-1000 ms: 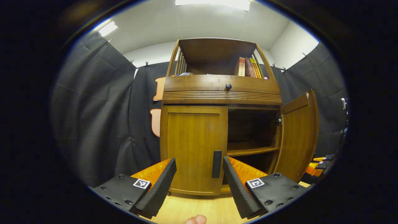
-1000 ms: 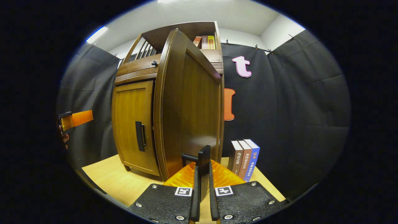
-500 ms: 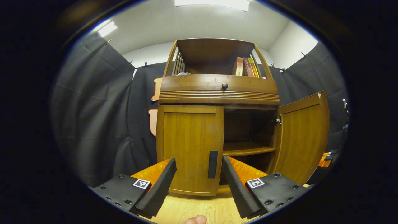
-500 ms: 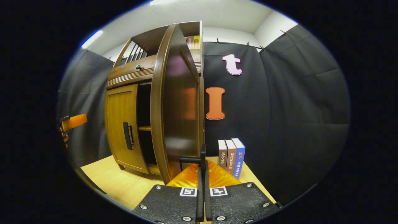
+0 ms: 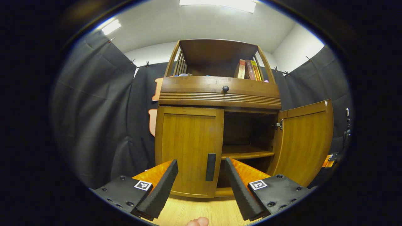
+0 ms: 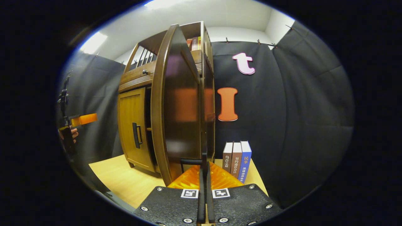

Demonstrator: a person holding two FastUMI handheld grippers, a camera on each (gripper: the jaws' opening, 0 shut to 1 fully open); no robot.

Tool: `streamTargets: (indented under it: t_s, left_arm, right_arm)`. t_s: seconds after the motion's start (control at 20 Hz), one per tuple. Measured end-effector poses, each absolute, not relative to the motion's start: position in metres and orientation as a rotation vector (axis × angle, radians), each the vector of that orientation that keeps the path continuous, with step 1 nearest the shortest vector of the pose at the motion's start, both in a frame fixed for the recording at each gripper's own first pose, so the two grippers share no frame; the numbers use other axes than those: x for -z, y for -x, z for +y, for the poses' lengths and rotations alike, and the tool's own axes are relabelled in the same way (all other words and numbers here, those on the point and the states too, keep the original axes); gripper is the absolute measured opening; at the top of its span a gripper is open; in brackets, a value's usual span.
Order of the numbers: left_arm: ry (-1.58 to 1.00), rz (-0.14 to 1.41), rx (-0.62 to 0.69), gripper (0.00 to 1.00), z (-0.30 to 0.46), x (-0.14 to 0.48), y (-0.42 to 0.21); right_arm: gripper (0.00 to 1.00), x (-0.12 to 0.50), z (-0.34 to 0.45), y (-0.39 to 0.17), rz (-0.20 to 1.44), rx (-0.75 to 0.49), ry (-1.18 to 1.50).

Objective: Open the right door of the double-door shoe cabinet with the right hand, and open the left door with the left hand.

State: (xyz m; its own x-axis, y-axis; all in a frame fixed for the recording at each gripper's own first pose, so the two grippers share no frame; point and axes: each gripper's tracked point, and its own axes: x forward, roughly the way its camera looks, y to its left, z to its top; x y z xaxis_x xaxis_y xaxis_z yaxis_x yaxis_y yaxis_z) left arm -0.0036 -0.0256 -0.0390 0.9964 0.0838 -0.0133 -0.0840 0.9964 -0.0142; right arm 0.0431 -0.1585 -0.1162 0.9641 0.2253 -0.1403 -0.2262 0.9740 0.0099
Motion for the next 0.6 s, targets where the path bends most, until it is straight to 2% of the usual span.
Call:
streamTargets:
  t_s: [0.1,0.15,0.25,0.3,0.45,0.55,0.6]
  left_arm:
    - [0.024,0.012,-0.099,0.98,-0.025,0.040,0.001]
    - [0.025,0.018,-0.119,0.95,-0.021,0.043,0.001]
    - [0.029,0.016,-0.148,0.94,-0.019,0.044,0.000]
    - [0.033,0.016,-0.164,0.94,-0.017,0.045,0.000]
    - [0.035,0.018,-0.191,0.96,-0.011,0.047,-0.001]
    - [0.046,0.026,-0.197,0.99,-0.009,0.049,-0.002]
    - [0.053,0.028,-0.193,0.94,-0.009,0.049,-0.002]
  right_arm:
    - [0.03,0.116,-0.158,-0.042,0.133,-0.237,0.012]
    - [0.13,0.116,-0.159,-0.041,0.134,-0.221,-0.020]
    - [0.14,0.118,-0.162,-0.038,0.135,-0.199,-0.021]
    - [0.04,0.121,-0.163,-0.033,0.136,-0.197,-0.008]
    - [0.04,0.124,-0.166,-0.002,0.150,-0.164,-0.018]
    - [0.01,0.121,-0.181,0.010,0.150,-0.097,0.019]
    - [0.11,0.117,-0.184,0.016,0.148,-0.072,0.013]
